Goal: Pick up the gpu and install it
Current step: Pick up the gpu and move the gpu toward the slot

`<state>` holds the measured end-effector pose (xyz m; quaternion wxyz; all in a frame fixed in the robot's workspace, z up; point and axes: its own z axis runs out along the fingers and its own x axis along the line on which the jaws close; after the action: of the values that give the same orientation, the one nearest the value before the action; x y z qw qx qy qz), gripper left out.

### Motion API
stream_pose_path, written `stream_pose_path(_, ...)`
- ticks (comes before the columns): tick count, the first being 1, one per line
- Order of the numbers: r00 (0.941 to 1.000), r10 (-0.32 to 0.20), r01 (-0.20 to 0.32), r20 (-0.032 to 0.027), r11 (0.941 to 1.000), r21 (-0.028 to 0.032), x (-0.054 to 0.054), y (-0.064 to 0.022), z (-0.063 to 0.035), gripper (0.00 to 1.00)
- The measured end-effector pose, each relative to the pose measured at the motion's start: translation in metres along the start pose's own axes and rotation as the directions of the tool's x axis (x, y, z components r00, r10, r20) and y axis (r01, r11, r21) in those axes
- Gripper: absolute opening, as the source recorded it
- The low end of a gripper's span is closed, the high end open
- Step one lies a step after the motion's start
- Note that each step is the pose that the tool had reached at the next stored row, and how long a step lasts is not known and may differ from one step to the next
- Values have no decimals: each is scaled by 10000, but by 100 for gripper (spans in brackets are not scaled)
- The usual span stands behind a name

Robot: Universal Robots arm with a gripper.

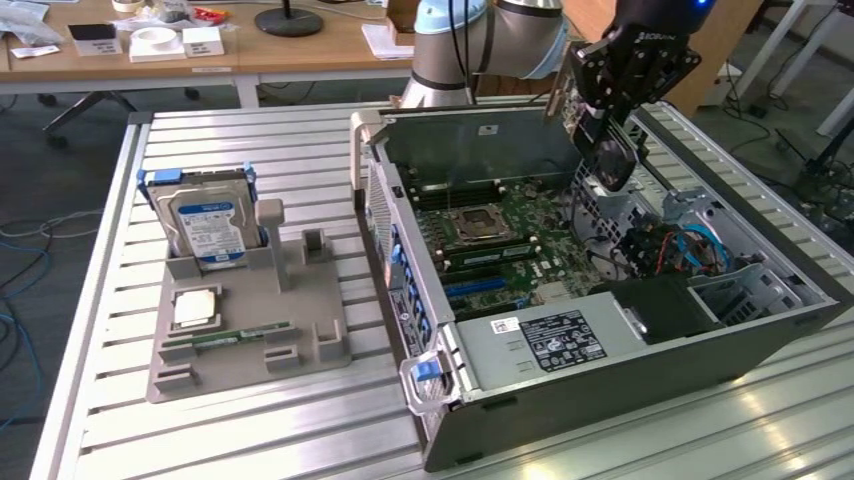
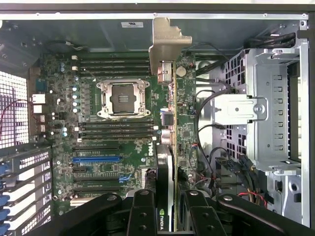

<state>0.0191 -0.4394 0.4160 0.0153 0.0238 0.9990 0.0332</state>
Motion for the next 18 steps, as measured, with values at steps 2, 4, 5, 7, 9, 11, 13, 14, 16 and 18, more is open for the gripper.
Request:
stream_pose_path(2,10000,1,-1,0,10000,0,-3,0,0,27)
stream_pose_path(4,10000,2,-2,0,10000,0,-4,0,0,27)
stream_pose_path(5,10000,1,-1,0,10000,0,-5,0,0,27)
stream_pose_path(7,10000,1,-1,0,10000,0,-6,0,0,27)
stream_pose_path(9,10000,1,-1,0,10000,0,-8,0,0,27)
stream_pose_path(11,10000,1,-1,0,10000,0,-26,1,1,27)
stream_pose_path(13,10000,1,-1,0,10000,0,-26,1,1,27)
stream_pose_path(14,10000,-2,2,0,10000,0,-32,1,1,27)
stream_pose_path(16,10000,1,-1,0,10000,0,-47,2,1,27)
stream_pose_path(18,10000,1,-1,0,10000,0,-52,2,2,27)
